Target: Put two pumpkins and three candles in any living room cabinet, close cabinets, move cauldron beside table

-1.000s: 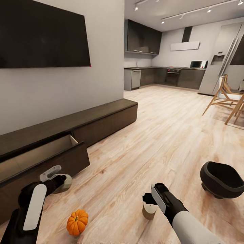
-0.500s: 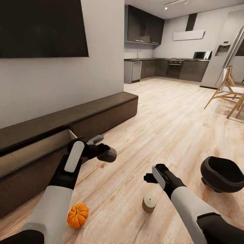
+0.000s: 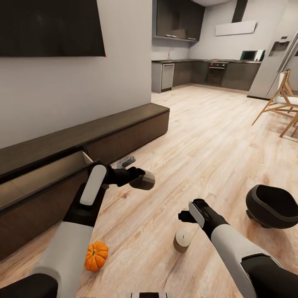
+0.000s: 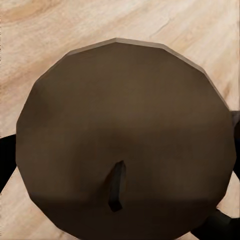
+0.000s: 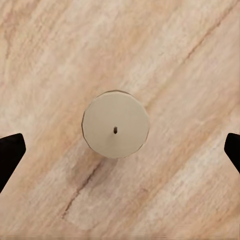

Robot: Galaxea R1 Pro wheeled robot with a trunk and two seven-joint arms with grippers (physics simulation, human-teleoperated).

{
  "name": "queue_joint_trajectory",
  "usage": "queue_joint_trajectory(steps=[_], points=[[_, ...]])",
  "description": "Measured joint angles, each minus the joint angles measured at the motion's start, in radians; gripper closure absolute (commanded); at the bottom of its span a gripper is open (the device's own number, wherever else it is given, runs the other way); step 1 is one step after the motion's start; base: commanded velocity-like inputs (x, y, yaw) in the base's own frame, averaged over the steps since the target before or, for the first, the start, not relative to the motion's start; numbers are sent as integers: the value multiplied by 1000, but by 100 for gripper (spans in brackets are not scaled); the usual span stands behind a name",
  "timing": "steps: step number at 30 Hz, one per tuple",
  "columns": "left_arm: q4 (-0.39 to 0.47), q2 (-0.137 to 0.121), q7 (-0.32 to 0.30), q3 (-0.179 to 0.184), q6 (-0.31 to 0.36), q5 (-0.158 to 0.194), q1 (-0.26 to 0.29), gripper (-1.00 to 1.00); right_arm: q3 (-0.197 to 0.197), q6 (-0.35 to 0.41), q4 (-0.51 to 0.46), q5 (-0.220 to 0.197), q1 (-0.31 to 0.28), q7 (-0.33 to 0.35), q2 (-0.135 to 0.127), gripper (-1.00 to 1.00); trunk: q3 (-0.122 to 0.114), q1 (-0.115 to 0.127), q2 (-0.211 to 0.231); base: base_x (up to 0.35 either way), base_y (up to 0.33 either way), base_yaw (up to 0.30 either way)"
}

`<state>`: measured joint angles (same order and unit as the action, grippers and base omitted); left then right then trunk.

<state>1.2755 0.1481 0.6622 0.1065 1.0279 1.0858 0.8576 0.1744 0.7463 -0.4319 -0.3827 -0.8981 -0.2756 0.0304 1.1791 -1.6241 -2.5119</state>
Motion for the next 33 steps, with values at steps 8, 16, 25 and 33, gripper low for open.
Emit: queue_joint_trajectory(steps=[8, 16, 25, 33], points=[[56, -2, 38, 17, 0, 3, -22, 100, 5, -48, 19, -5, 1, 0, 1, -100, 31, -4, -2, 0, 0, 0], [60, -6, 42, 18, -3, 5, -30, 100, 15, -56, 21, 1, 1, -1, 2, -100, 62, -7, -4, 0, 0, 0], [60, -9, 42, 18, -3, 6, -31, 100, 15, -131, 21, 5, 1, -1, 3, -100, 97, -11, -6, 0, 0, 0], [61, -11, 42, 18, -3, 6, -31, 100, 15, -137, 21, 6, 1, -1, 4, -100, 128, -15, -8, 0, 0, 0]])
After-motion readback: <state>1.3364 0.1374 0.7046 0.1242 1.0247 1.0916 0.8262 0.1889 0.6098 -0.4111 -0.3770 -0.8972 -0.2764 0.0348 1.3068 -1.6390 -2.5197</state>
